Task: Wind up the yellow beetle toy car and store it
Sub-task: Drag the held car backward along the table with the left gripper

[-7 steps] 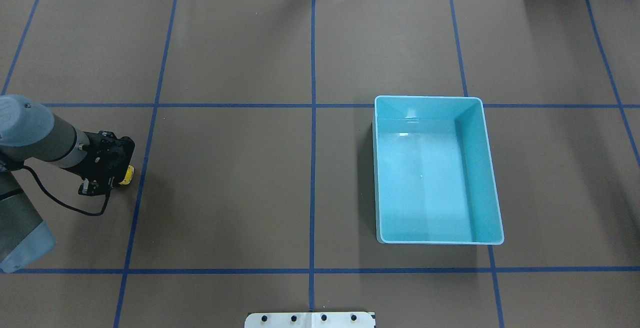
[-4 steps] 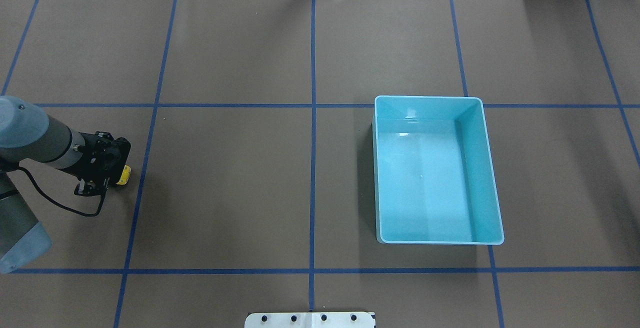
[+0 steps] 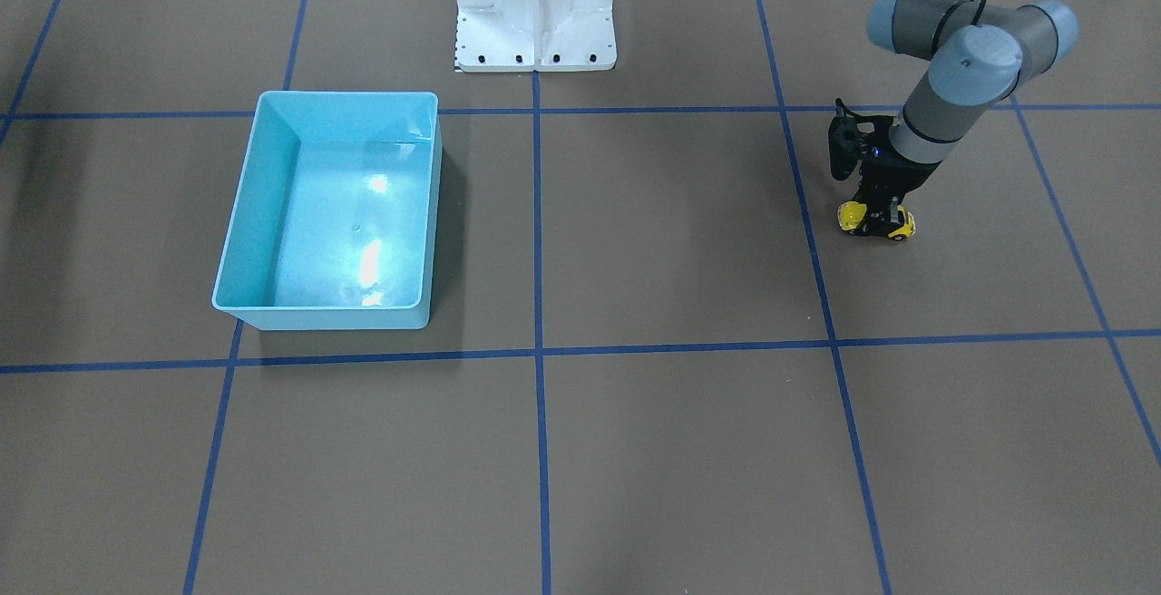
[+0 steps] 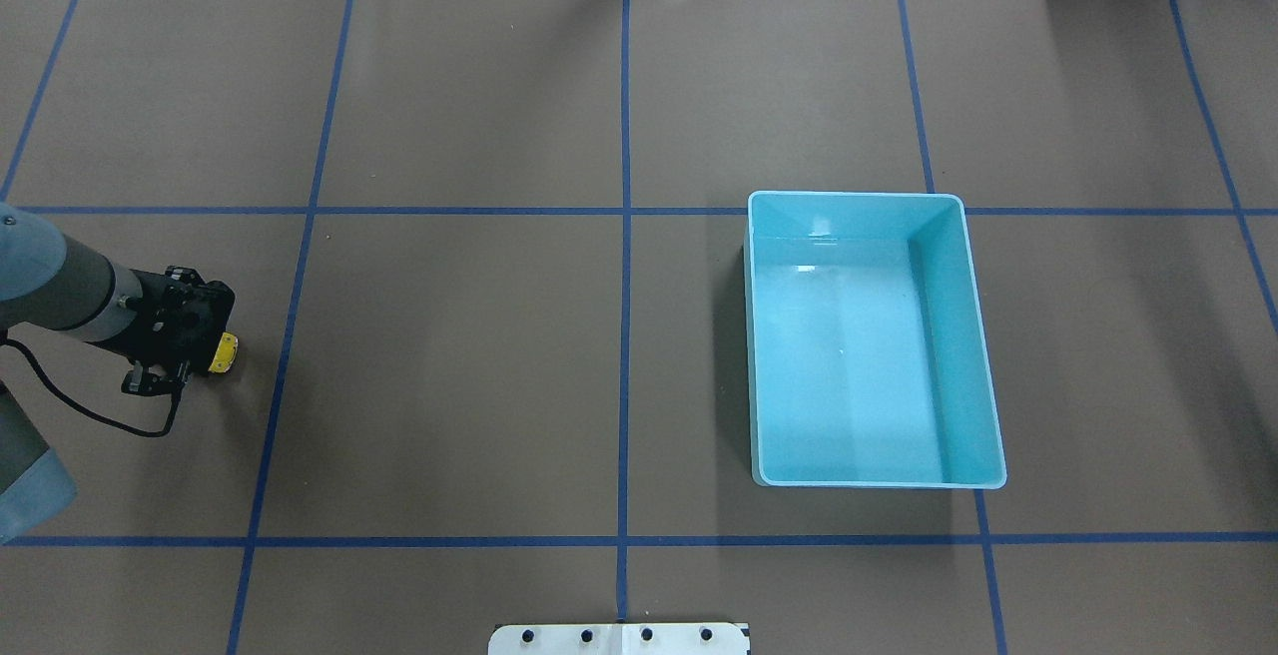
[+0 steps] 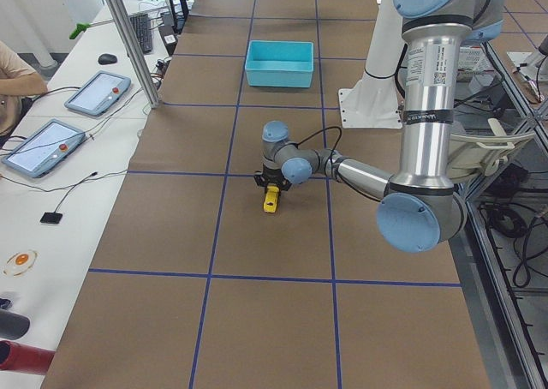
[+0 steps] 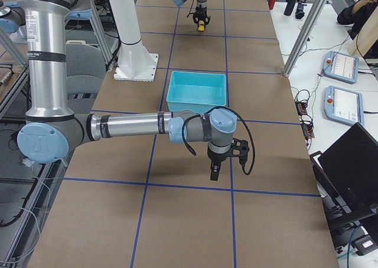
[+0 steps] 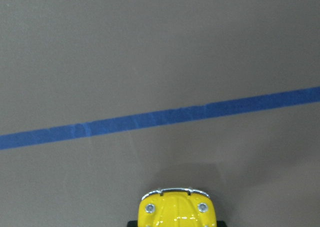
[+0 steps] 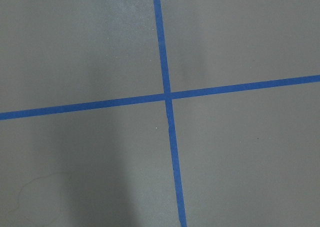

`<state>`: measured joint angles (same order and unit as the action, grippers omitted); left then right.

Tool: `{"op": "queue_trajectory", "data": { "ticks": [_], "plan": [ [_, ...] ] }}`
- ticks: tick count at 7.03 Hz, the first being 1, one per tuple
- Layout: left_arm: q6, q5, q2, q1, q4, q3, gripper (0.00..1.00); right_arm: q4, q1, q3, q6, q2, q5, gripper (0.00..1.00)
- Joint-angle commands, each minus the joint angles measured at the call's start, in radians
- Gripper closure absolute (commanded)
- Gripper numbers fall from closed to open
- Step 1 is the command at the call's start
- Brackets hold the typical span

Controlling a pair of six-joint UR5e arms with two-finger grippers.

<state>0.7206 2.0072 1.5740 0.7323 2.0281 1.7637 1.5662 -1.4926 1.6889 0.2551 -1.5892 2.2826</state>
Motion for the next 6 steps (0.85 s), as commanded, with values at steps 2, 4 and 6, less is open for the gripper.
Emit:
{"op": "queue_trajectory", "data": {
  "ticks": [2, 4, 6],
  "plan": [
    [0.028, 0.024, -0.015, 0.021, 0.017, -0.01, 1.0, 0.0, 0.0, 0.0, -0.001, 0.0, 0.0, 0.0],
    [0.04, 0.03, -0.017, 0.035, 0.017, -0.016, 1.0, 0.0, 0.0, 0.0, -0.001, 0.0, 0.0, 0.0],
    [0.043, 0.03, -0.025, 0.035, 0.017, -0.02, 1.0, 0.0, 0.0, 0.0, -0.001, 0.0, 0.0, 0.0]
  ]
}}
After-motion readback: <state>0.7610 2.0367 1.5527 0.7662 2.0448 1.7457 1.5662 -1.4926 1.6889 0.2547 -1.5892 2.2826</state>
